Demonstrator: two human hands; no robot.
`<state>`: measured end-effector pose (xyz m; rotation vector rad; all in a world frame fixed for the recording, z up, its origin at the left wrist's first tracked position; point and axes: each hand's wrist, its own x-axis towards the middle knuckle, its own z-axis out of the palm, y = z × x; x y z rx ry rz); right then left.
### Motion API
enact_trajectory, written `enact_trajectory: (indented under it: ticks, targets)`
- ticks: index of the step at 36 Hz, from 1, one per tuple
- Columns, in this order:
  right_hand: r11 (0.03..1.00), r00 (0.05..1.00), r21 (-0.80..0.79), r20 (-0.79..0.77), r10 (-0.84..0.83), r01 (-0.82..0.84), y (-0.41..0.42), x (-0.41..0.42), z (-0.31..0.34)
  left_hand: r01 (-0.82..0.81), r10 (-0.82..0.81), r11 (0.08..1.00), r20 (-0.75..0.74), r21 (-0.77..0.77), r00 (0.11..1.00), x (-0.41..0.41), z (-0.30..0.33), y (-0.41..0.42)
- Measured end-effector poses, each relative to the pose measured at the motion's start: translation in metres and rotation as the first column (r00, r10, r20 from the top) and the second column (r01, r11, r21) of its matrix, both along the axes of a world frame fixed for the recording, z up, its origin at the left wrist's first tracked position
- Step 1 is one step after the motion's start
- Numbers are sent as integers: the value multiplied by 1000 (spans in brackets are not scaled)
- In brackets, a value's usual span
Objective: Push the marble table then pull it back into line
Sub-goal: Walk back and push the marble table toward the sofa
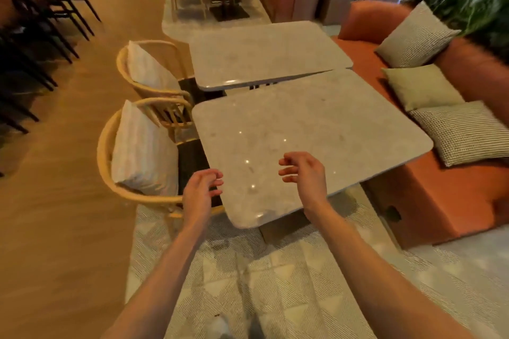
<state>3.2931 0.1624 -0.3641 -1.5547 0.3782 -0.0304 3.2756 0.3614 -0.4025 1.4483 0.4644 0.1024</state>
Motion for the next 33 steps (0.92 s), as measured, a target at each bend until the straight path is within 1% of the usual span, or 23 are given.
enact_trajectory:
  ticks: [2, 4, 5, 7, 9, 11, 12, 13, 14, 15, 16, 17, 19, 20, 21, 23, 24, 26, 28, 30, 33]
  targets:
    - [998, 999, -63, -46, -8, 5, 3, 6, -24, 56, -54, 998, -48, 37, 997, 14, -19, -5]
    - [987, 995, -159, -104, 1, -18, 5, 10, -49, 160, -149, 977, -82, 143, 985, 27, -40, -13]
    - [978, 991, -207, -133, 14, -41, 6, 15, -61, 222, -208, 951, -87, 214, 974, 34, -51, -18]
    - [951, 975, -286, -217, 56, -118, 8, 24, -86, 333, -318, 870, -103, 364, 942, 46, -76, -27]
    - [903, 948, -360, -290, 130, -234, 10, 36, -109, 427, -417, 765, -135, 482, 899, 59, -100, -34]
    - [800, 911, -468, -342, 229, -376, 9, 50, -131, 483, -472, 659, -184, 577, 862, 73, -124, -40]
    - [719, 890, -536, -360, 280, -443, 7, 56, -141, 496, -485, 604, -205, 624, 850, 79, -137, -43]
    - [615, 870, -615, -373, 323, -493, 5, 62, -152, 496, -490, 547, -222, 675, 843, 84, -149, -46]
    - [502, 851, -689, -388, 354, -523, 3, 68, -163, 492, -486, 489, -244, 720, 839, 88, -161, -49]
    - [410, 843, -745, -393, 367, -526, -1, 75, -173, 490, -473, 445, -267, 750, 839, 90, -173, -52]
    - [346, 845, -787, -387, 369, -511, -4, 82, -183, 492, -452, 412, -297, 767, 841, 91, -185, -54]
    - [303, 853, -820, -370, 367, -486, -8, 89, -193, 502, -428, 371, -337, 781, 839, 90, -195, -58]
    - [244, 874, -867, -341, 346, -435, -17, 100, -213, 496, -382, 239, -389, 835, 838, 84, -214, -65]
    - [211, 872, -877, -347, 346, -432, -20, 103, -222, 475, -356, 186, -392, 860, 848, 79, -221, -68]
    - [176, 863, -880, -362, 353, -441, -23, 104, -232, 448, -336, 157, -379, 880, 862, 78, -226, -70]
    - [100, 845, -886, -391, 365, -453, -30, 102, -252, 385, -297, 117, -337, 916, 893, 81, -235, -77]
    - [78, 842, -888, -397, 366, -453, -31, 99, -260, 365, -274, 93, -328, 926, 904, 81, -237, -79]
    - [65, 862, -908, -367, 351, -413, -31, 94, -271, 335, -262, 64, -308, 940, 915, 81, -241, -79]
    - [49, 874, -922, -346, 341, -384, -29, 95, -271, 324, -267, 74, -295, 943, 918, 80, -239, -79]
    - [33, 865, -914, -369, 340, -403, -28, 95, -266, 366, -277, 80, -332, 927, 902, 79, -232, -79]
    - [16, 867, -921, -359, 345, -388, -28, 95, -269, 363, -265, 88, -329, 928, 906, 79, -229, -79]
